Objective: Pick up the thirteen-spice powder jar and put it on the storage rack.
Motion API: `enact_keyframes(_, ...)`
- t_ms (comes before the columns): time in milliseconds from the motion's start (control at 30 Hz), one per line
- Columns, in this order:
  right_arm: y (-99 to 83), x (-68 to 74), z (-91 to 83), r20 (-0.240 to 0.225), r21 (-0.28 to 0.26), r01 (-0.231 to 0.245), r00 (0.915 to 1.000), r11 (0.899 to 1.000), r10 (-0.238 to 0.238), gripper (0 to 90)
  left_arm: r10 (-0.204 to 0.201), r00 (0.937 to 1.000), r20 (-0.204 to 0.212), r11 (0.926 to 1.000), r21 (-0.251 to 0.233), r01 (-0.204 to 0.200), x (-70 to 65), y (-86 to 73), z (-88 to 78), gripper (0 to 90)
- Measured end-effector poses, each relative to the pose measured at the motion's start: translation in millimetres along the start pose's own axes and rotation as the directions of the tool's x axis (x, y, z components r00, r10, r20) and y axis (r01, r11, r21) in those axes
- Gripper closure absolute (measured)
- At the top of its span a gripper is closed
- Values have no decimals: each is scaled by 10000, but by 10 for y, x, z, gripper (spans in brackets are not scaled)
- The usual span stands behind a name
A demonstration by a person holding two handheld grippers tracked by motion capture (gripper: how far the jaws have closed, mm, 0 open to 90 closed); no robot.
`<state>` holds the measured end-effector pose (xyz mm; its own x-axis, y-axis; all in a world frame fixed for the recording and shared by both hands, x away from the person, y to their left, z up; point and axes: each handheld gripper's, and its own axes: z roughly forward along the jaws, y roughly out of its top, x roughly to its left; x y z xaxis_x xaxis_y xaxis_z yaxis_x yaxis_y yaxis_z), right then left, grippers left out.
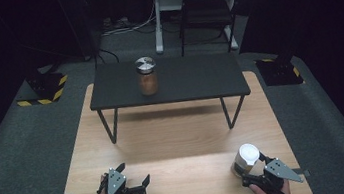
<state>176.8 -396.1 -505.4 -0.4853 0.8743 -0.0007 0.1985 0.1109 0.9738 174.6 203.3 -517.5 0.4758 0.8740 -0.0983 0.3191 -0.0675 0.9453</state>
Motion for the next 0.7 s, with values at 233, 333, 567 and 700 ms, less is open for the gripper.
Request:
enact_keyframes(233,-15,9,11,46,-85,19,10000,10000,-18,191,22,10000,9,10000,-36,-22,0,-7,-4,5)
enact_keyframes(333,-17,6,14,4,-98,-2,10000,10000,2,215,25,10000,8,10000,-31,-25,0,-7,-7,5)
enact_keyframes(567,-18,9,17,10,-123,19,10000,9999,-19,271,58,10000,-16,10000,-24,-58,-9,-7,-8,5)
enact_keyframes(700,-12,21,13,12,-132,97,10000,9999,-96,297,127,9999,-3,9999,-11,-127,-11,-5,-9,5)
